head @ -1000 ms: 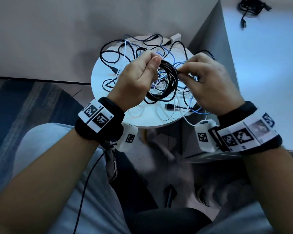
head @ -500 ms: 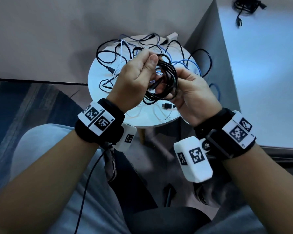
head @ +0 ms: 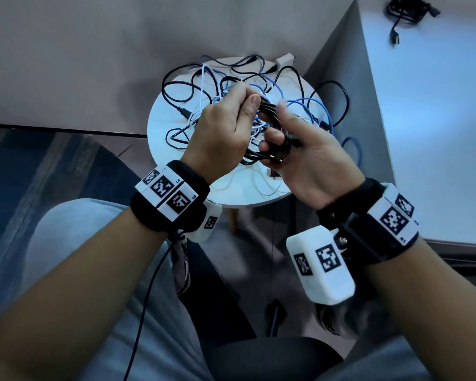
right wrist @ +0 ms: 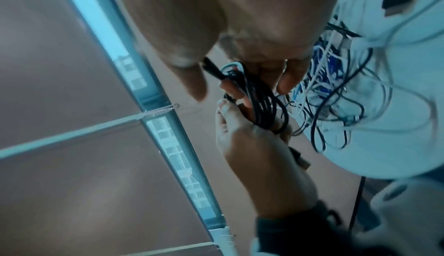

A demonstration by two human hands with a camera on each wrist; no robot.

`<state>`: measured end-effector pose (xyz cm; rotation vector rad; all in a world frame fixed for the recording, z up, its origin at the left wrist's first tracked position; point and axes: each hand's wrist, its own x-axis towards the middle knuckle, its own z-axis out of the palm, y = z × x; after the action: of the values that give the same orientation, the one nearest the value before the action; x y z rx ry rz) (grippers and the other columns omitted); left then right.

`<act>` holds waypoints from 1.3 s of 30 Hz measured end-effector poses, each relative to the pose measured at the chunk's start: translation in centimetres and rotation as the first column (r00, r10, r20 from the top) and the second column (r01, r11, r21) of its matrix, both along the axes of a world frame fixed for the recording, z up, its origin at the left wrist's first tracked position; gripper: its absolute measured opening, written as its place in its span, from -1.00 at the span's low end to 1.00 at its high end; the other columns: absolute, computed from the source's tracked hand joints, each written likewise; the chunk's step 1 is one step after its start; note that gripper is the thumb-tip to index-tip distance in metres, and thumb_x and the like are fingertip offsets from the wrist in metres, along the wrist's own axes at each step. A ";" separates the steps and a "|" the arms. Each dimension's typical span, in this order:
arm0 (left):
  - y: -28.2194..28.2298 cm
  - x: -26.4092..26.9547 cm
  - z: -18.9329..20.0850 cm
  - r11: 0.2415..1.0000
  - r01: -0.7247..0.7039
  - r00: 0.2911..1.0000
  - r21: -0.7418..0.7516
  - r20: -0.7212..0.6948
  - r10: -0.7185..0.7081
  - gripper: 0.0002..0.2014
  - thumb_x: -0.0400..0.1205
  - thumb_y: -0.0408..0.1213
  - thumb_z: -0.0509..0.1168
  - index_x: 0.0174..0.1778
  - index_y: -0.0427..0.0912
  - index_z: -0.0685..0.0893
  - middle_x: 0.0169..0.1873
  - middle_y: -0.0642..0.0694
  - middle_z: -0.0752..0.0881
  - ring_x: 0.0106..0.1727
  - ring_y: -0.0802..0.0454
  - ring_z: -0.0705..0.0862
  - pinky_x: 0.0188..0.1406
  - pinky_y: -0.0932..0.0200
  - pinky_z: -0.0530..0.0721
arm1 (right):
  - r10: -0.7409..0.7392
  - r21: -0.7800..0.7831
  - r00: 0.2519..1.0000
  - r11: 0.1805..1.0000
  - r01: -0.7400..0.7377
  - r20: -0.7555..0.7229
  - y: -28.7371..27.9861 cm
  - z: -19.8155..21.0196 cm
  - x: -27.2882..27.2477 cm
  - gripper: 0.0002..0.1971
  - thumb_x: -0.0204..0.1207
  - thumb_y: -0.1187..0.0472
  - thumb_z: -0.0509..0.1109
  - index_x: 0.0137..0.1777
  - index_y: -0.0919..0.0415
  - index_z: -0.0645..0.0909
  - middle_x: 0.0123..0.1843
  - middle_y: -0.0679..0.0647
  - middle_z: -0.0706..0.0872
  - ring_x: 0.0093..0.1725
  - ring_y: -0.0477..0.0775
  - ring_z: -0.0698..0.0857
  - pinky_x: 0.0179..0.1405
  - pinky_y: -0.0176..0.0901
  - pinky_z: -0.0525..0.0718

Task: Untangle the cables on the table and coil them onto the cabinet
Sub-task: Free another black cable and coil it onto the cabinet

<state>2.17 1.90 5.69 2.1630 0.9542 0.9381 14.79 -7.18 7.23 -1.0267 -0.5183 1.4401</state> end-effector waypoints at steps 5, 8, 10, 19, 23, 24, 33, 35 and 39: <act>0.2 0.2 -0.3 1.000 -0.029 0.999 -0.005 -0.036 0.028 -0.79 0.83 -0.21 0.14 -0.07 -0.18 0.58 -0.54 0.07 0.48 -0.49 0.16 0.47 -0.46 0.39 0.33 | -0.008 0.039 0.617 0.999 -0.036 0.787 0.2 -1.6 0.0 -0.58 0.66 0.14 0.30 0.48 0.26 0.51 0.16 0.17 0.79 0.12 0.11 0.79 0.19 0.16 0.73; 0.6 -0.2 -0.3 0.999 -0.031 0.995 0.024 -0.090 0.033 -0.75 0.81 -0.18 0.18 -0.11 -0.22 0.61 -0.58 0.05 0.45 -0.49 0.18 0.47 -0.45 0.39 0.33 | 0.113 -0.079 0.395 0.992 -0.101 0.912 -0.1 -1.2 0.7 -0.39 0.69 0.12 0.26 0.72 0.10 0.21 0.29 0.14 0.75 0.13 0.18 0.80 0.20 0.30 0.71; 1.2 -0.6 0.1 0.997 -0.006 0.992 0.074 -0.125 0.015 -0.71 0.80 -0.12 0.21 -0.14 -0.22 0.64 -0.57 0.03 0.47 -0.51 0.20 0.47 -0.47 0.37 0.32 | 0.150 -0.071 0.503 0.982 -0.173 0.851 -0.3 -0.5 2.2 -0.48 0.74 0.27 0.24 0.69 0.07 0.30 0.19 0.14 0.78 0.00 0.13 0.85 0.12 0.36 0.75; 2.3 -1.4 1.1 0.875 0.283 0.958 -0.393 0.077 -0.275 -0.53 0.83 -0.08 0.11 -0.13 -0.36 0.76 -0.39 -0.34 0.49 -0.47 -0.08 0.36 -0.57 0.19 0.26 | 0.123 0.001 0.616 0.980 -0.198 0.778 -0.8 1.9 4.7 -0.54 0.73 0.44 0.23 0.62 0.29 0.38 0.02 0.03 0.84 -0.05 0.06 0.87 0.13 -0.01 0.80; 2.8 -1.9 1.9 0.875 0.316 0.948 -0.366 0.088 -0.306 -0.69 0.77 -0.16 0.26 -0.16 -0.27 0.76 -0.50 0.01 0.61 -0.50 0.07 0.43 -0.55 0.19 0.29 | 0.241 -0.026 0.633 0.944 -0.329 0.736 -1.3 2.7 5.4 -0.53 0.74 0.43 0.20 0.64 0.28 0.38 0.20 0.17 0.81 0.04 0.15 0.86 0.23 0.06 0.76; 2.8 -1.9 1.9 0.880 0.314 0.949 -0.356 0.100 -0.298 -0.72 0.77 -0.20 0.27 -0.15 -0.26 0.75 -0.52 0.14 0.62 -0.51 0.16 0.46 -0.53 0.27 0.32 | 0.253 -0.027 0.635 0.939 -0.342 0.730 -1.4 2.7 5.4 -0.53 0.75 0.43 0.20 0.64 0.27 0.38 0.21 0.18 0.81 0.05 0.16 0.86 0.24 0.07 0.76; 2.8 -1.8 1.0 0.822 0.359 0.933 -0.442 0.172 -0.316 -0.89 0.75 -0.34 0.32 0.15 -0.14 0.72 -0.22 0.00 0.63 -0.46 0.10 0.57 -0.46 0.29 0.55 | -0.078 0.134 0.728 0.991 -0.020 0.682 -0.6 2.0 6.2 -0.67 0.63 0.29 0.45 0.38 0.26 0.65 -0.10 0.07 0.86 -0.14 -0.02 0.81 -0.06 -0.08 0.76; 2.5 -1.4 0.9 0.829 0.318 0.943 -0.461 0.243 -0.227 -0.89 0.74 -0.33 0.33 0.15 -0.16 0.71 -0.17 -0.04 0.71 -0.43 -0.01 0.72 -0.40 0.19 0.72 | -0.119 0.135 0.791 0.990 0.047 0.599 -0.3 1.6 5.5 -0.80 0.64 0.24 0.43 0.23 0.22 0.73 -0.04 0.14 0.87 -0.10 0.00 0.80 -0.07 -0.11 0.72; 1.2 -0.2 0.3 0.788 0.313 0.911 -0.530 0.402 -0.091 -0.88 0.76 -0.32 0.31 0.17 -0.22 0.66 -0.15 -0.13 0.78 -0.36 -0.07 0.80 -0.31 0.08 0.82 | -0.082 -0.006 0.976 0.996 0.085 0.200 0.3 0.4 3.5 -0.81 0.72 0.11 0.30 0.11 0.19 0.69 0.03 0.12 0.81 0.02 0.10 0.78 0.10 -0.01 0.72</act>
<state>1.94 3.10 5.95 1.4661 0.6860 0.7610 18.32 -6.88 7.65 -1.1986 -0.6021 1.2750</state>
